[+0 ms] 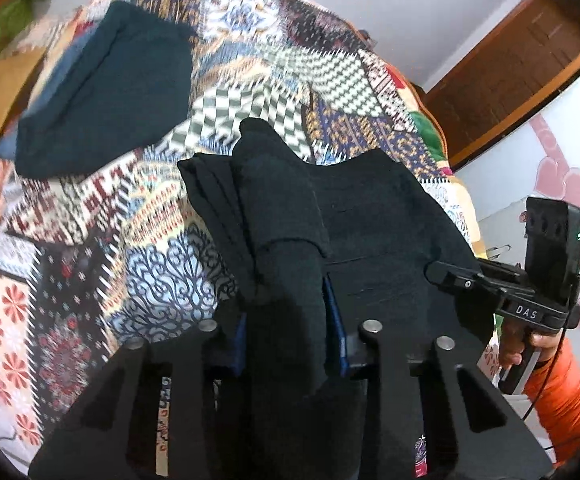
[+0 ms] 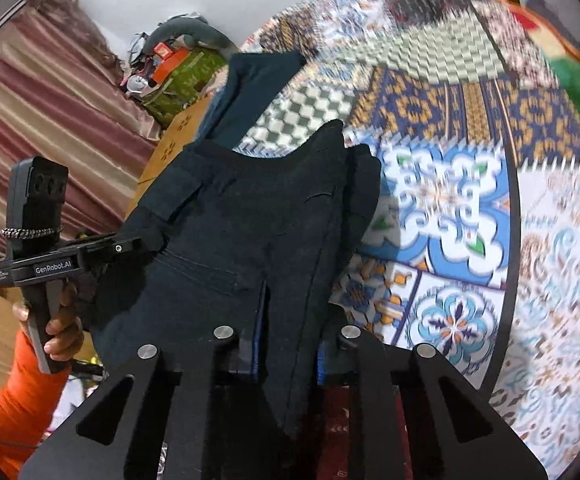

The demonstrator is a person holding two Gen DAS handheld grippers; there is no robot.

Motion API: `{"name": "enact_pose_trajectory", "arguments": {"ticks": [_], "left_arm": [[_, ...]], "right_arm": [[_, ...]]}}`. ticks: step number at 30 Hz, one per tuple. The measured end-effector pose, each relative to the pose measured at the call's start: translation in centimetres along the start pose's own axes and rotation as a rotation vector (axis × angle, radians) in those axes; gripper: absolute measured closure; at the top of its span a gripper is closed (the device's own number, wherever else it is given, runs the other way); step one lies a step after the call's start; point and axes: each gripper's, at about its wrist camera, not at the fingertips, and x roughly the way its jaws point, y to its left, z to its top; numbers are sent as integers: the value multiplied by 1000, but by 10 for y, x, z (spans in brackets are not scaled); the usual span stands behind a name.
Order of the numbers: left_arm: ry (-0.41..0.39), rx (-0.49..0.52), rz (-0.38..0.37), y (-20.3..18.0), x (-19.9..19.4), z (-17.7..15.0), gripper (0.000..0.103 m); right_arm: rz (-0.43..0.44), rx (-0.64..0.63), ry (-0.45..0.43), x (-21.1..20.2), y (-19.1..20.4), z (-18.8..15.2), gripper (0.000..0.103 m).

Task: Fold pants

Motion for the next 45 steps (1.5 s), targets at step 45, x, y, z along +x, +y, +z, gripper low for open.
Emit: {"name": "enact_pose_trajectory", "arguments": {"ticks": [45], "left_arm": [[-305, -37, 321, 216, 46, 205, 75]], "right_arm": [[-179, -87, -98, 204, 78, 199, 88]]}}
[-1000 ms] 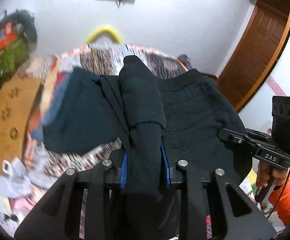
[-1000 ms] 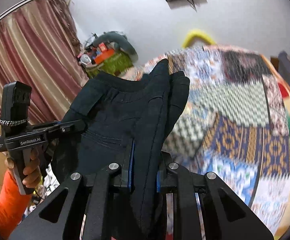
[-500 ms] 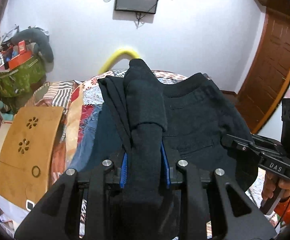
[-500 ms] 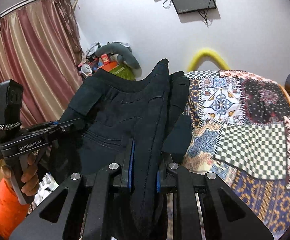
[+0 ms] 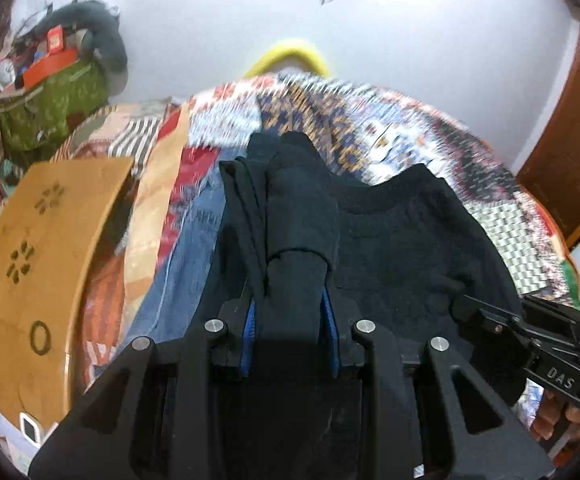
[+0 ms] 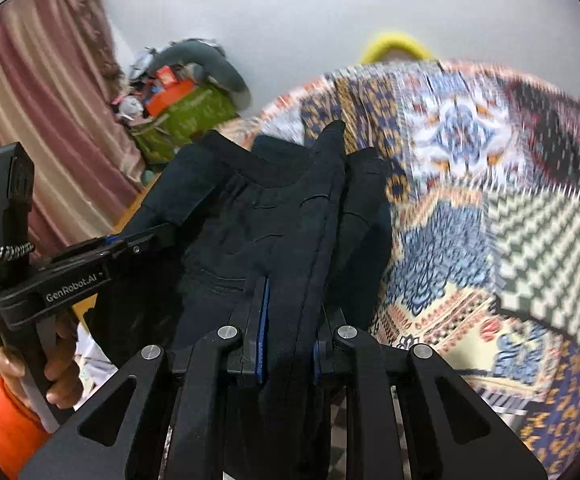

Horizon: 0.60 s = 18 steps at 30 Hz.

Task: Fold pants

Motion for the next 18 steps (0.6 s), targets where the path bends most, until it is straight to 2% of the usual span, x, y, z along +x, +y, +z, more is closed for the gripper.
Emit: {"name": "enact_pose_trajectory", "arguments": {"ticks": [3, 4, 5, 8, 10, 14, 18], "left_arm": [[78, -24, 35, 8, 30, -9, 74], [99, -41, 50, 12, 37, -13, 70], [95, -58, 52, 15, 38, -16, 63], [92, -94, 48, 20, 30, -24, 53], [101, -92, 59, 22, 24, -28, 53], [106, -79, 105, 18, -6, -32, 52], [47, -47, 103, 8, -61, -36, 52]], "right_arm": [[-26, 25, 59, 19, -7, -5, 86], [-36, 32, 75, 23, -9, -8, 86], [-63, 60, 55, 25, -12, -10, 84], [-78, 63, 73, 19, -15, -16, 76], [-92, 56, 84, 9, -15, -21, 76], [-98, 10, 68, -21, -10, -26, 76], [-98, -47, -13, -70, 4, -25, 76]]}}
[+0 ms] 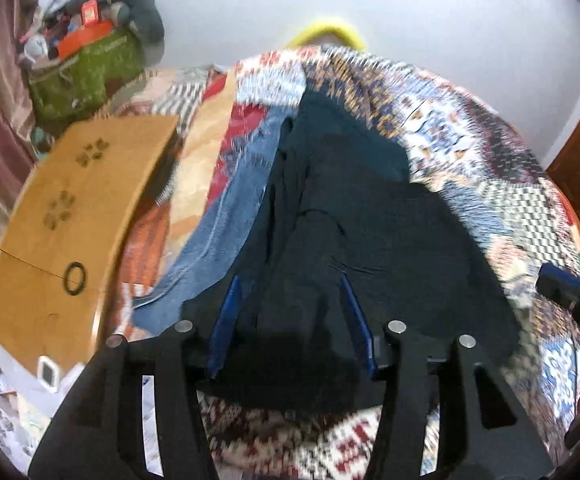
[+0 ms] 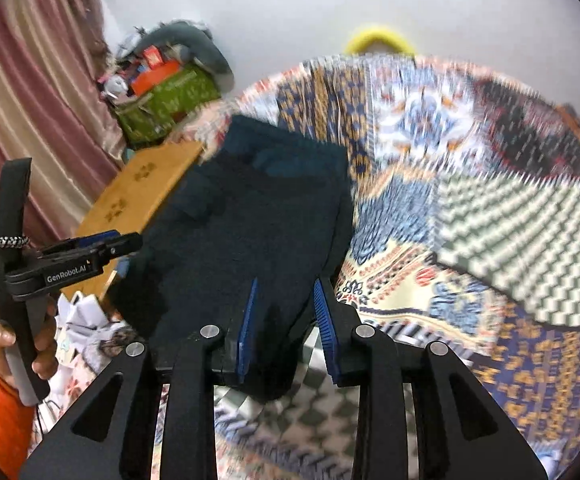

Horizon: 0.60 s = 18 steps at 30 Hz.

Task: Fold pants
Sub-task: 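Release the folded trousers and lift both grippers away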

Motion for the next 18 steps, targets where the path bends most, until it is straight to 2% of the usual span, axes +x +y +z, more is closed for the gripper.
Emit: {"name": "enact_pose_trajectory", "arguments": {"ticks": [3, 9, 15, 18], "left_arm": [[-66, 14, -8, -7, -49, -2, 52], [-263, 57, -44, -32, -174, -18, 52], [-470, 93, -71, -58, -287, -55, 52], [-552, 103, -68, -67, -329, -80, 52]], "right_arm": [[3, -46, -90, -47, 12, 3, 76], [45, -108, -285, -153, 45, 1, 76], [83, -184, -465, -247, 86, -25, 76], [86, -226, -535, -283, 108, -45, 76]]}}
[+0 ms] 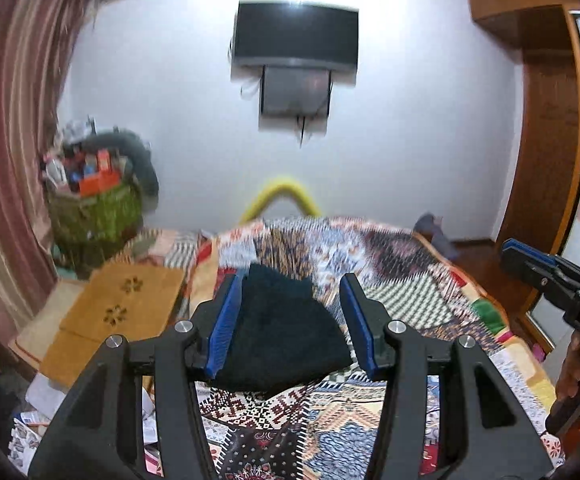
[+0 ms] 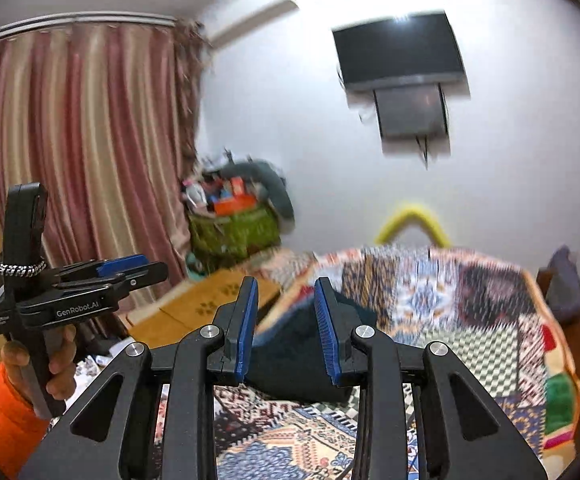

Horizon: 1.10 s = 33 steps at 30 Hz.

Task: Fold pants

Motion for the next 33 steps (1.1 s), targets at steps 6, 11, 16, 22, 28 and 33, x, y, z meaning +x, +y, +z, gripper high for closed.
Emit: {"name": "enact_pose_trajectory", "arguments": {"ticks": [6, 11, 16, 22, 28, 33], "left_arm": [[-127, 28, 20, -26, -78, -15, 45], [-185, 20, 44, -39, -116, -32, 19], [-197, 0, 54, -41, -131, -41, 1], [-187, -1, 63, -43, -134, -48, 0], [-176, -36, 49, -36, -132, -49, 0], [-174, -47, 49, -32, -130, -51, 0]], "right_arm": [[2, -53, -88, -52, 36, -6, 76], [-35, -48, -127, -73, 47, -17, 49], [-89, -37, -136, -79, 48, -22, 22], [-144, -30, -152, -87, 49, -22, 1], [-166, -41, -142, -90, 48, -30, 1], [-170, -35, -138, -91, 46, -33, 1]]}}
